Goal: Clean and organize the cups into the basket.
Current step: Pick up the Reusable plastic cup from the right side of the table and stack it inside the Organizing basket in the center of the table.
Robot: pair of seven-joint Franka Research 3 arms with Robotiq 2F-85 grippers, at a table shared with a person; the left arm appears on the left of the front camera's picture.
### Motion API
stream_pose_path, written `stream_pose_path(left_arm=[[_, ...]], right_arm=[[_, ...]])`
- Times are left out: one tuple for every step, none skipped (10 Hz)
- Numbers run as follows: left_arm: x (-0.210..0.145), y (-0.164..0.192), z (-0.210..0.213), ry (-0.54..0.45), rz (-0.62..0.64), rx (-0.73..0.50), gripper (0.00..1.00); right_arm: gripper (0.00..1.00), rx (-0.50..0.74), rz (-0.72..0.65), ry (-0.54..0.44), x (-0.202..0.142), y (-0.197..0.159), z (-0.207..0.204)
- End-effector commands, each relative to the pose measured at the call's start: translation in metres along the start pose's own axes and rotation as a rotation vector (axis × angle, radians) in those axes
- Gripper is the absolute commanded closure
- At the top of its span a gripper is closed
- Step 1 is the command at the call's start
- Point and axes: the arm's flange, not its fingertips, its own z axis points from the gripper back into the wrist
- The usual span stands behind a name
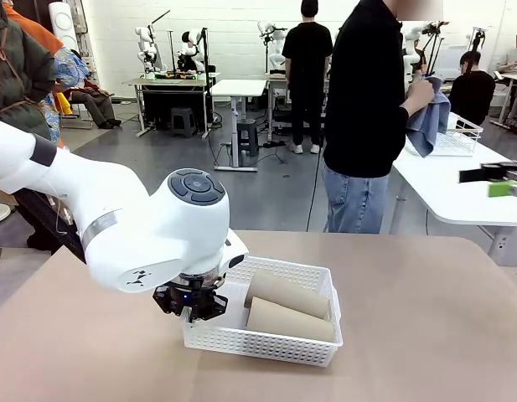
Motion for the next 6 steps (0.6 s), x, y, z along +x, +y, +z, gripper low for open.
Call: stream_pose_path(left_arm=[[-0.003, 0.000, -0.001, -0.011, -0.008, 0.014, 1.00], [-0.003, 0.000, -0.001, -0.011, -0.008, 0.014, 1.00], [-0.003, 0.000, -0.001, -0.011, -0.008, 0.014, 1.00], [-0.003, 0.000, -0.001, -0.011, -0.008, 0.014, 1.00], [-0.003, 0.000, -0.001, -0.011, -0.008, 0.014, 1.00], [-0.003, 0.000, -0.001, -0.011, -0.008, 0.014, 1.00]], right_arm=[[0.00, 0.074, 0.088, -0.104, -0.028, -0.013, 0.026], [0.00, 0.089, 0.126, -0.110, -0.045, -0.013, 0.041], [0.00, 0.086, 0.141, -0.111, -0.061, -0.014, 0.052], [0.00, 0.079, 0.135, -0.123, -0.072, -0.016, 0.059], [0.00, 0.062, 0.107, -0.139, -0.083, -0.021, 0.066], [0.00, 0.027, 0.069, -0.115, -0.095, -0.028, 0.066]])
